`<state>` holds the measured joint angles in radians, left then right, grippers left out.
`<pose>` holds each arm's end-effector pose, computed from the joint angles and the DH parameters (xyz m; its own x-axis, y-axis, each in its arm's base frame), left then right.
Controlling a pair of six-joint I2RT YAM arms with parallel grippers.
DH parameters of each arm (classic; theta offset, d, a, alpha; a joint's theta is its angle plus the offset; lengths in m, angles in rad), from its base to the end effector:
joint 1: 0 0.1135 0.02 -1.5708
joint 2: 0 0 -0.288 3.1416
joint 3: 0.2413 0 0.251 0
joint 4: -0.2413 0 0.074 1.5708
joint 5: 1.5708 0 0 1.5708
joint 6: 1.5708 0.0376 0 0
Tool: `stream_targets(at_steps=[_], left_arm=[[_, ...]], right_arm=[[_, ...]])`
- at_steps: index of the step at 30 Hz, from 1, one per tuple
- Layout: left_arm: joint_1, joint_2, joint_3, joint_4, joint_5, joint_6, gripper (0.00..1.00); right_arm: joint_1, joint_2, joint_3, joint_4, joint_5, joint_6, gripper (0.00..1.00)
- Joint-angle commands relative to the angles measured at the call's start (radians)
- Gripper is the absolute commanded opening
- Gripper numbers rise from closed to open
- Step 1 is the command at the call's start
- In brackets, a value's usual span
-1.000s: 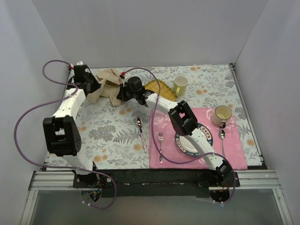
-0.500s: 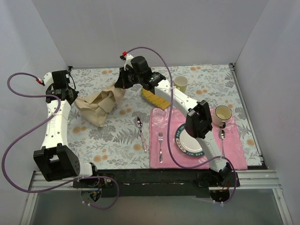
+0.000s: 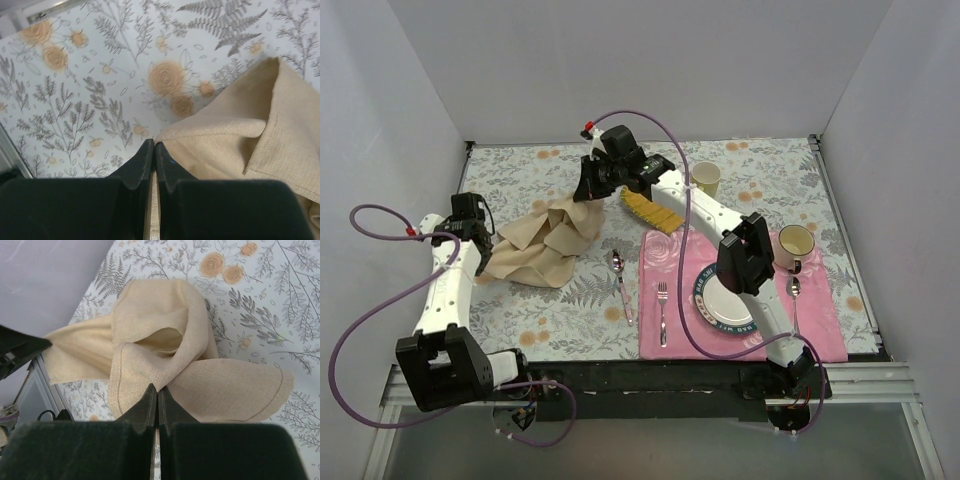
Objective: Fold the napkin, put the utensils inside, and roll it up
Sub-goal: Move the napkin to the centre of the board
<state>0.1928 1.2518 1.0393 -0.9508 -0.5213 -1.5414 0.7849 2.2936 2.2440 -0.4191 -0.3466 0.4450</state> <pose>0.2151 0.0611 0.2963 0.3332 -0.8181 -0.4687 -0.9113 -0.1519 -0.3827 0.3832 0.4009 0.3279 -0.6669 -0.0939 -0.7392 -0.6559 0.5447 0.5225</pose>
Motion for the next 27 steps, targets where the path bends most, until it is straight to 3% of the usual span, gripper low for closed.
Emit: stream_targets(at_steps=[1,2,3,4,5,7,9,10,12,13,16,19,23,27], left_arm=[[0.000,-0.126,-0.108,-0.109,-0.046,-0.181,0.05],[0.000,-0.176,-0.134,-0.136,-0.034,-0.236,0.28],[0.000,-0.198,-0.146,-0.157,-0.025,-0.264,0.40],[0.002,-0.227,-0.159,-0.167,-0.008,-0.273,0.46],[0.000,-0.283,-0.162,-0.140,0.045,-0.261,0.59],[0.002,-0.336,-0.154,-0.102,0.110,-0.169,0.71],[0.002,-0.371,-0.122,-0.008,0.261,-0.032,0.89],[0.002,-0.373,-0.119,0.044,0.333,0.028,0.97],[0.000,-0.347,-0.119,0.183,0.518,0.116,0.95],[0.000,-0.319,-0.134,0.245,0.612,0.148,0.95],[-0.042,-0.134,-0.085,0.322,0.715,0.275,0.90],[-0.108,0.027,-0.004,0.323,0.644,0.409,0.88],[-0.160,0.153,0.031,0.432,0.649,0.550,0.86],[-0.315,0.271,0.088,0.477,0.538,0.685,0.89]], right_arm=[[-0.030,-0.020,0.003,0.002,0.041,-0.003,0.01],[-0.038,-0.019,0.000,0.011,0.043,-0.003,0.01],[-0.052,-0.005,0.014,0.017,0.034,-0.006,0.01],[-0.059,0.007,0.034,0.014,0.034,-0.006,0.01],[-0.064,0.015,0.049,0.022,0.035,-0.006,0.01],[-0.076,0.032,0.054,0.061,0.009,-0.006,0.01],[-0.079,0.052,0.051,0.143,-0.020,-0.002,0.01],[-0.081,0.059,0.063,0.147,-0.015,0.000,0.16],[-0.098,0.072,0.078,0.146,-0.015,0.007,0.45],[-0.102,0.070,0.080,0.141,-0.017,0.017,0.69],[-0.121,0.047,0.068,0.070,0.015,-0.017,0.86],[-0.122,0.015,0.031,-0.012,0.058,-0.109,0.94],[-0.116,0.007,-0.001,-0.104,0.131,-0.243,0.94],[-0.113,-0.011,-0.029,-0.191,0.213,-0.346,0.95]])
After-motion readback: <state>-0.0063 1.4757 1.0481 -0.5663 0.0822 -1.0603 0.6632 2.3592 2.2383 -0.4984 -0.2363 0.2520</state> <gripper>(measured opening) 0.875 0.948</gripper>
